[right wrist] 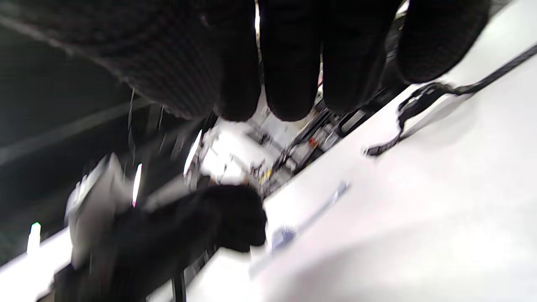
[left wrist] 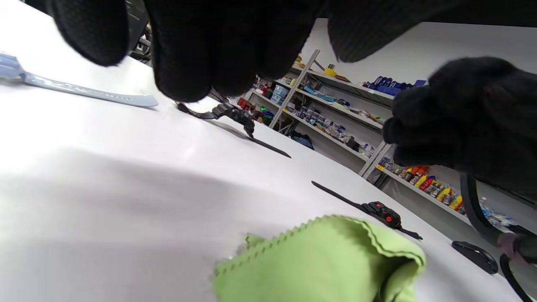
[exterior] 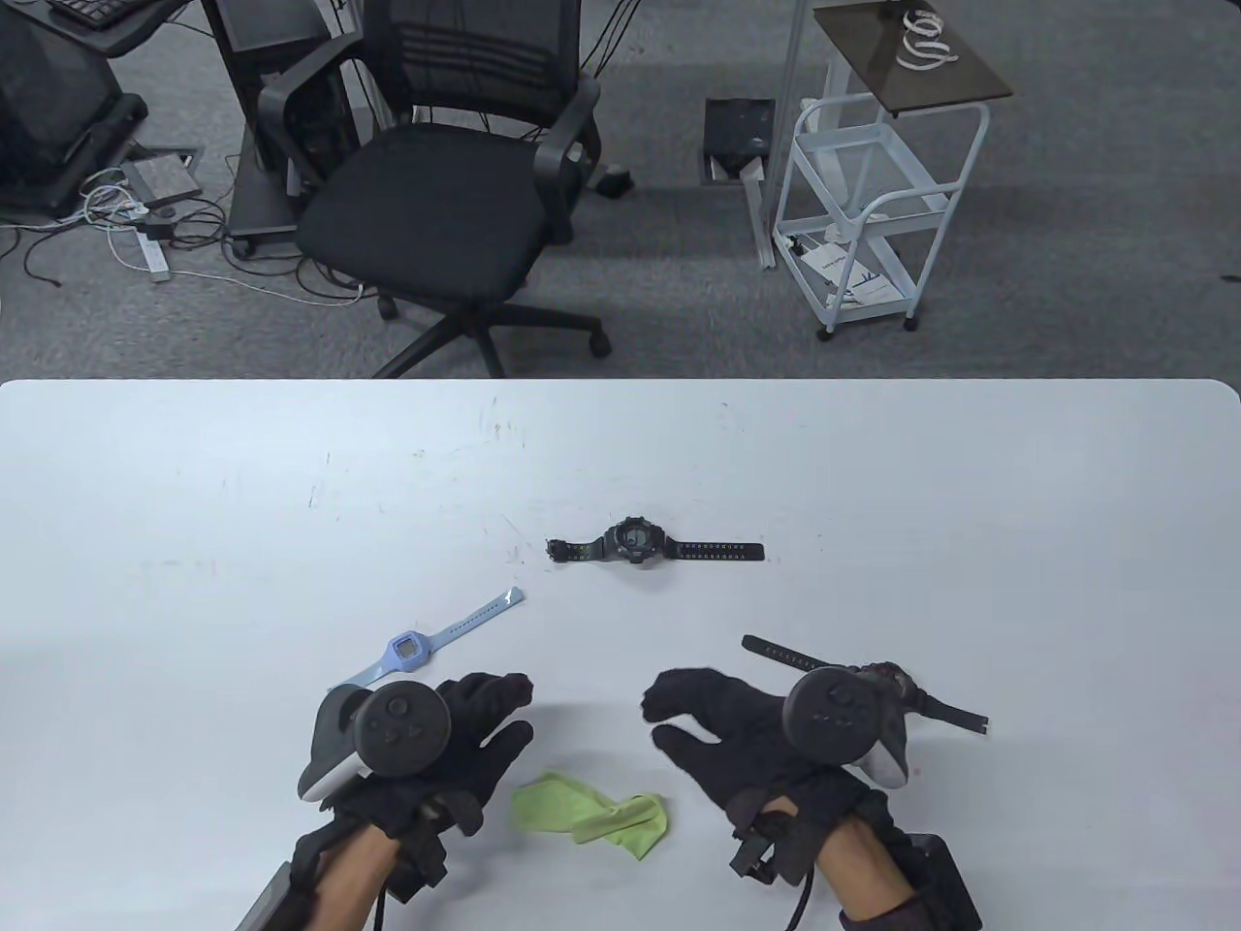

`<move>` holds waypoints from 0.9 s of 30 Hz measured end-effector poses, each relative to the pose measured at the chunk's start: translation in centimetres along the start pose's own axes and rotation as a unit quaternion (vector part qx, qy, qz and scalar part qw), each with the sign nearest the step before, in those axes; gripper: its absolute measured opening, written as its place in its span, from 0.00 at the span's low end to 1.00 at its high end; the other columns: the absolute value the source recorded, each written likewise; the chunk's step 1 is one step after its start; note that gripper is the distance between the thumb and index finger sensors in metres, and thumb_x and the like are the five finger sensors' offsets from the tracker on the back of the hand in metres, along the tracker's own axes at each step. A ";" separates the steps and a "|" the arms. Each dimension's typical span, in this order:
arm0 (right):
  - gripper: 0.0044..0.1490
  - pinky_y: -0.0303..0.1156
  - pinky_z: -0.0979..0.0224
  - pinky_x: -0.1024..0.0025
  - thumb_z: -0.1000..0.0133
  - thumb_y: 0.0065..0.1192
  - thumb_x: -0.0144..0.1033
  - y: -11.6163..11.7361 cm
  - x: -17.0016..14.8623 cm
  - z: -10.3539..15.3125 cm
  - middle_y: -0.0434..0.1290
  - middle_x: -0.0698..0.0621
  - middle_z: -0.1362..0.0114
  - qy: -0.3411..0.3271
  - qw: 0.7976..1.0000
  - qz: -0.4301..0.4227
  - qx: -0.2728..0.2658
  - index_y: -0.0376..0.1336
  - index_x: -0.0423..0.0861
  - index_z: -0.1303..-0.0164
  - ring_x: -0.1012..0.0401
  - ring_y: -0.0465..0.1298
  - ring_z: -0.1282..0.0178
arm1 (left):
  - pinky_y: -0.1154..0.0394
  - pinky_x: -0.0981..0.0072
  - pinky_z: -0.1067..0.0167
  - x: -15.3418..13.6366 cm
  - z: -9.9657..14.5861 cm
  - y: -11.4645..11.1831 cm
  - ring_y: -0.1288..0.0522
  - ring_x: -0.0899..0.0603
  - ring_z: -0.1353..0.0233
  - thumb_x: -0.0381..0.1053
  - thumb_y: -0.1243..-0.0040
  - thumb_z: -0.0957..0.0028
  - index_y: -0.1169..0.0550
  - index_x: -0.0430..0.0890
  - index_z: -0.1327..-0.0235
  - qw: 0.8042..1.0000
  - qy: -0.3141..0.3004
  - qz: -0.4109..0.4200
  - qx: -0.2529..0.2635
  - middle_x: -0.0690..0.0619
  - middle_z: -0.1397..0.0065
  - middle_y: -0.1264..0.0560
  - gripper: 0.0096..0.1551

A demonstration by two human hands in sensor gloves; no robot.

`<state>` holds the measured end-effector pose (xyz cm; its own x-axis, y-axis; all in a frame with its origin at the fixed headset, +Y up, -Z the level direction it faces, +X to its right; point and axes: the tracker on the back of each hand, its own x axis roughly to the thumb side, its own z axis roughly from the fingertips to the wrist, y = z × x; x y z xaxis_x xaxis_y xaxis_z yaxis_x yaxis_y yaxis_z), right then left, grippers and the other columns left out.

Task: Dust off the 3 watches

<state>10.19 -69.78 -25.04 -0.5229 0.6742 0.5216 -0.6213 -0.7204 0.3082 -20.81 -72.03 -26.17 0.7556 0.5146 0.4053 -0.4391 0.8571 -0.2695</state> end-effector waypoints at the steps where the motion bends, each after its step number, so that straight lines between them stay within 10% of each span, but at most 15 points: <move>1: 0.29 0.68 0.33 0.34 0.45 0.73 0.47 1.0 0.8 -0.2 0.74 0.42 0.27 -0.014 0.999 0.037 0.031 0.75 0.47 0.37 0.42 0.74 0.29 | 0.33 0.23 0.35 0.0 0.0 0.0 0.24 0.30 0.31 0.59 0.42 0.42 0.28 0.40 0.24 1.000 0.001 -0.001 0.000 0.37 0.26 0.26 0.38; 9: 0.32 0.67 0.32 0.33 0.46 0.74 0.48 6.1 1.3 -0.5 0.75 0.43 0.26 -0.036 0.975 0.171 0.136 0.74 0.49 0.33 0.42 0.73 0.27 | 0.33 0.23 0.35 0.1 0.0 0.0 0.24 0.30 0.30 0.59 0.42 0.42 0.28 0.40 0.24 1.000 0.002 -0.002 -0.004 0.37 0.26 0.26 0.38; 19: 0.42 0.69 0.33 0.34 0.51 0.79 0.53 9.0 -0.2 -0.7 0.73 0.43 0.25 -0.032 0.954 0.259 0.147 0.69 0.48 0.27 0.42 0.73 0.27 | 0.33 0.23 0.35 0.2 -0.1 0.0 0.24 0.30 0.30 0.59 0.43 0.42 0.28 0.40 0.24 1.000 0.004 -0.006 -0.010 0.37 0.26 0.27 0.38; 27: 0.29 0.74 0.32 0.43 0.46 0.77 0.51 9.5 0.1 -0.7 0.77 0.51 0.29 -0.056 0.942 0.320 0.085 0.73 0.55 0.36 0.48 0.79 0.30 | 0.33 0.23 0.35 0.2 -0.2 -0.2 0.24 0.30 0.31 0.59 0.42 0.42 0.28 0.40 0.24 1.000 0.003 -0.009 -0.015 0.37 0.26 0.26 0.38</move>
<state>3.83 -76.46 -22.62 -0.6880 0.0792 0.7213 -0.0924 -0.9955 0.0212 -20.47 -72.07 -26.18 0.7661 0.4990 0.4051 -0.4109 0.8649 -0.2882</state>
